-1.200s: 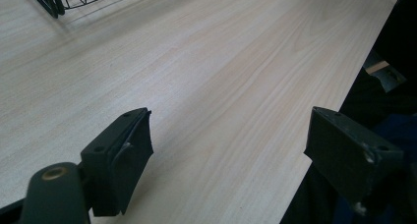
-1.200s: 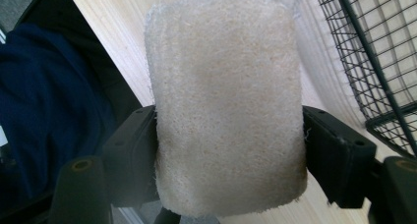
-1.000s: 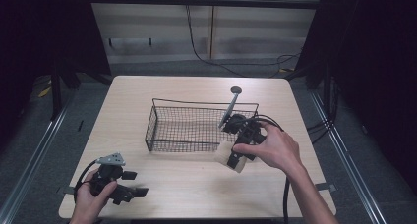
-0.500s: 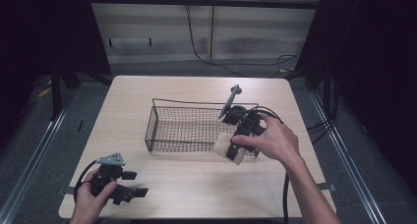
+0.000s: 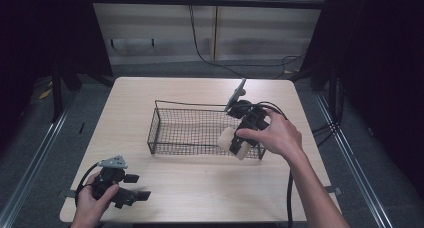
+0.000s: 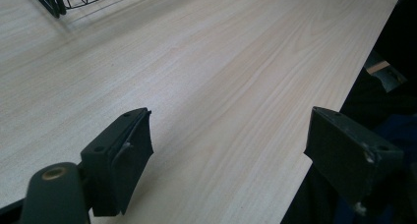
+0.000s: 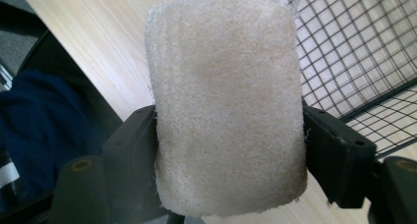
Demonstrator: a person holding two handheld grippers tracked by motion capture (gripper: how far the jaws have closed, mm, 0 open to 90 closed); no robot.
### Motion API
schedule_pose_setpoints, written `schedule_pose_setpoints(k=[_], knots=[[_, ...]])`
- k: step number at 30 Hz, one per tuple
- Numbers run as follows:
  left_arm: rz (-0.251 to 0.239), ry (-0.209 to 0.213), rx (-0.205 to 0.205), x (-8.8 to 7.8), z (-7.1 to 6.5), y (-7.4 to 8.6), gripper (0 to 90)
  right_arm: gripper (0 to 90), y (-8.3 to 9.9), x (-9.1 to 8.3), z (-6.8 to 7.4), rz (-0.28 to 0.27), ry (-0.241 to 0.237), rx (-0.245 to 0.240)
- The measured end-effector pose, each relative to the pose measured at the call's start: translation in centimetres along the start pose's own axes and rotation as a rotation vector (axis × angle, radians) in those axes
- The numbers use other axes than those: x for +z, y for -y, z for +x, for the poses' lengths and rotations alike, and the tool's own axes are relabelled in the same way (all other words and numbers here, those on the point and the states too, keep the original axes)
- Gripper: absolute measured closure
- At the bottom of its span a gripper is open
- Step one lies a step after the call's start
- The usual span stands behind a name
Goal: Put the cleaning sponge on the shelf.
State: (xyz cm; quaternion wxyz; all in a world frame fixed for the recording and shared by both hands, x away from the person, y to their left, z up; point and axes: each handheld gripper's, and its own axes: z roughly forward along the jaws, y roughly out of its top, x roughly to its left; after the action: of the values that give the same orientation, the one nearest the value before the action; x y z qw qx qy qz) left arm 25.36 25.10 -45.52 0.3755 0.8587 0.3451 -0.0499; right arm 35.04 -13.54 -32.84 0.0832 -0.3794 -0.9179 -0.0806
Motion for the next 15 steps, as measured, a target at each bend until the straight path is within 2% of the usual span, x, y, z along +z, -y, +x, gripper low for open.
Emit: schedule_pose_setpoints(k=[11,15], knots=[[0.0,0.006,-0.001,-0.1,0.0,0.0,17.3,26.1,-1.2,-0.6,-1.2,-0.04,0.014,0.094],[0.0,0.006,0.0,-0.1,0.1,0.0,17.3,26.1,-1.5,-0.4,-1.5,-0.037,0.006,0.127]])
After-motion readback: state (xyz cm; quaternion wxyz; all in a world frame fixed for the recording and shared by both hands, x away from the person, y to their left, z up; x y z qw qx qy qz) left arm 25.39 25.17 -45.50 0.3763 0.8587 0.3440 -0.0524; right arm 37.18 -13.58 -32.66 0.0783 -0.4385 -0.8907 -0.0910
